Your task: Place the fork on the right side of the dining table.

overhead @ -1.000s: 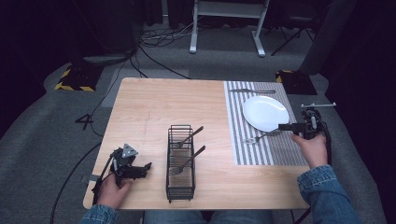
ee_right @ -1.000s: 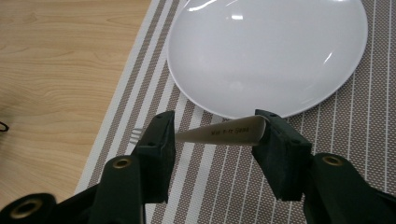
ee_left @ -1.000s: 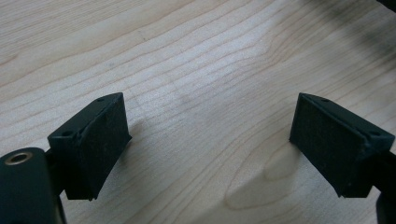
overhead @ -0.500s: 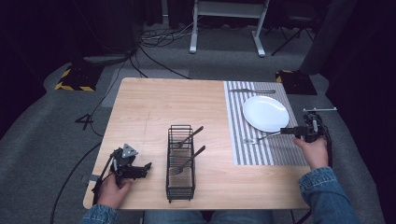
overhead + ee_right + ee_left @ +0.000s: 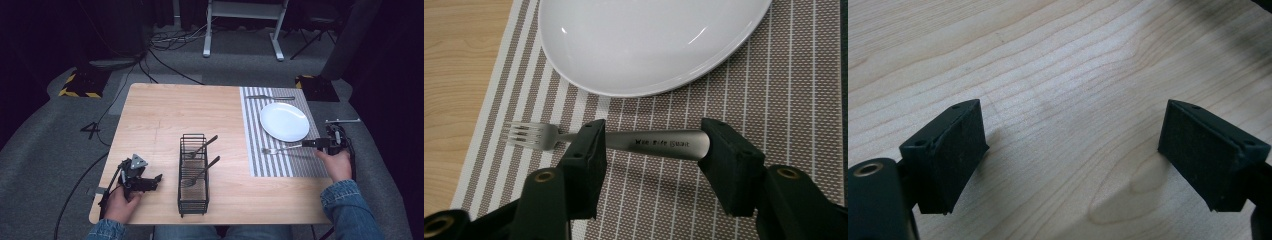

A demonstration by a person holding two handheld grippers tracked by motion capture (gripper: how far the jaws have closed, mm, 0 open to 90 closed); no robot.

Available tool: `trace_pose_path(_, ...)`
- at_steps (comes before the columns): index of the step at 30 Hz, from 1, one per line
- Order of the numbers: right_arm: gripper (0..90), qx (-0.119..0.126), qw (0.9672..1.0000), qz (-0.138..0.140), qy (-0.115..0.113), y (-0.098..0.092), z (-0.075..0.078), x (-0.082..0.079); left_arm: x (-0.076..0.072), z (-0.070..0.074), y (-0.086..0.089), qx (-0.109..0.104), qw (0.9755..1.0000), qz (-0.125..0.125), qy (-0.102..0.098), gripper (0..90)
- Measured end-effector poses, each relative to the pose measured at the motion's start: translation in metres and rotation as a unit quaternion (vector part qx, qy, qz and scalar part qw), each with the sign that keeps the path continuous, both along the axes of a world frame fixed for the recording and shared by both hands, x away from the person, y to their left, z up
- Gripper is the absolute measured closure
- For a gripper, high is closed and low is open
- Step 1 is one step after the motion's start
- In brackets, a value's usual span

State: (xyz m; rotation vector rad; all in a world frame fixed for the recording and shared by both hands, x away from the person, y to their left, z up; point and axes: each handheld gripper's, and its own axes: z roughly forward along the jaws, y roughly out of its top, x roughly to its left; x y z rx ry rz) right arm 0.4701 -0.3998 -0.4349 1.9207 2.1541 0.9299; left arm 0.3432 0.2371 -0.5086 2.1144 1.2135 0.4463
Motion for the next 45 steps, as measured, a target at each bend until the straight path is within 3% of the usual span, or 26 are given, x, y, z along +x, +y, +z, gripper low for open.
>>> trace_pose_path(10,43.7,-0.009,0.9998,-0.018,0.001,-0.005,-0.003,0.001,0.0,0.0,0.0,0.0,1.0,0.0,0.0,11.8)
trace_pose_path(13,42.7,-0.031,0.9993,-0.022,-0.009,-0.003,-0.002,0.001,0.0,0.0,0.0,0.0,1.0,0.0,0.0,11.8)
trace_pose_path(19,42.7,-0.029,0.999,-0.023,-0.025,-0.002,0.005,-0.002,0.0,0.0,0.0,0.0,1.0,0.001,-0.001,11.8)
trace_pose_path(25,42.4,-0.025,0.9984,0.002,-0.05,0.004,0.015,-0.012,0.0,0.0,0.0,0.0,1.0,0.002,-0.001,11.9)
trace_pose_path(34,41.2,-0.022,0.9936,0.055,-0.096,0.021,0.044,-0.037,0.0,0.0,0.0,0.0,1.0,0.002,-0.001,11.9)
trace_pose_path(39,40.3,-0.021,0.9879,0.095,-0.121,0.04,0.059,-0.055,0.0,0.0,0.0,0.0,1.0,0.002,0.0,11.9)
trace_pose_path(45,39.3,-0.013,0.9833,0.124,-0.132,0.057,0.069,-0.071,0.0,0.0,0.0,0.0,1.0,0.002,0.0,11.9)
